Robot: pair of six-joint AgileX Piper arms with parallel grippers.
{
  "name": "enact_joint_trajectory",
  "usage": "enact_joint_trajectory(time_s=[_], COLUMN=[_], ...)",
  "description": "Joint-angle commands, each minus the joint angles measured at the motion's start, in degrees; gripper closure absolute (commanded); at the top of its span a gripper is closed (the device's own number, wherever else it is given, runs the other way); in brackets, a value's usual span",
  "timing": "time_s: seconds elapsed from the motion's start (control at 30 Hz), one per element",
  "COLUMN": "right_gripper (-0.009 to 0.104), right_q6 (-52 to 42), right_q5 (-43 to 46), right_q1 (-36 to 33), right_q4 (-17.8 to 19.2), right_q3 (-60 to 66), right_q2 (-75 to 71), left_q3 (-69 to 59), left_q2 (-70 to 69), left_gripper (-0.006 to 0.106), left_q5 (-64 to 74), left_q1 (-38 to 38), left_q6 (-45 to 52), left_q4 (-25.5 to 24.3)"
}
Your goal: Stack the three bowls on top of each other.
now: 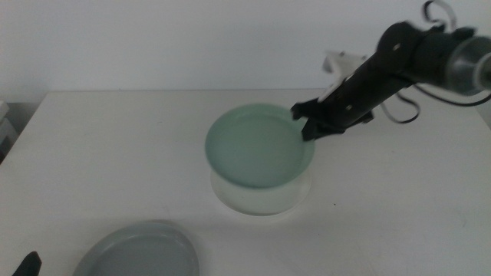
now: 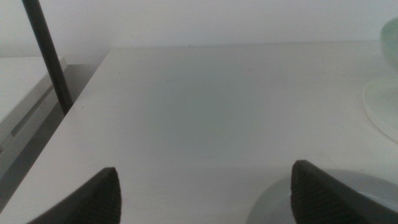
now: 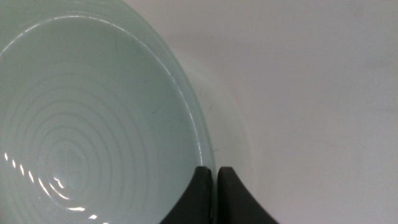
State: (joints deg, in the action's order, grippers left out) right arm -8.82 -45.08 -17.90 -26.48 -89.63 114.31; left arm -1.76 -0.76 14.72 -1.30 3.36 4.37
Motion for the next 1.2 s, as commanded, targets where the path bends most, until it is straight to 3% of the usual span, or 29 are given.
enact_joint_trajectory(time_s=[0.0,0.53,0.63,0.97,1.17], right_gripper=[0.096,0.095,0.088,0.046,0.042], right_q6=[-0.1,2.2,2.7,0.8,-5.7], right_q5=[3.0,4.2,4.1,0.0,-3.0], right_q1=[-0.9,-1.2,-1.2,-1.0,-0.5], right_q4=[-1.1,1.3,1.5,1.4,1.8], right_q3=[-1.4,-1.4,-1.3,-2.9,-2.8], right_q2=[-1.6,2.3,2.3,-2.2,-14.4], left_q3=[0.3,0.3,0.3,0.3,0.3], left_q2=[-0.8,-0.8,-0.8,-0.8,-0.8], left_gripper=[-0.004,-0.004,-0.004,-0.004,-0.004], left_q5=[-4.6,-4.6,-4.6,-4.6,-4.6], left_q1=[0.1,0.1,0.1,0.1,0.1], left_q6=[-0.8,-0.8,-0.8,-0.8,-0.8], left_q4=[0.4,0.4,0.4,0.4,0.4])
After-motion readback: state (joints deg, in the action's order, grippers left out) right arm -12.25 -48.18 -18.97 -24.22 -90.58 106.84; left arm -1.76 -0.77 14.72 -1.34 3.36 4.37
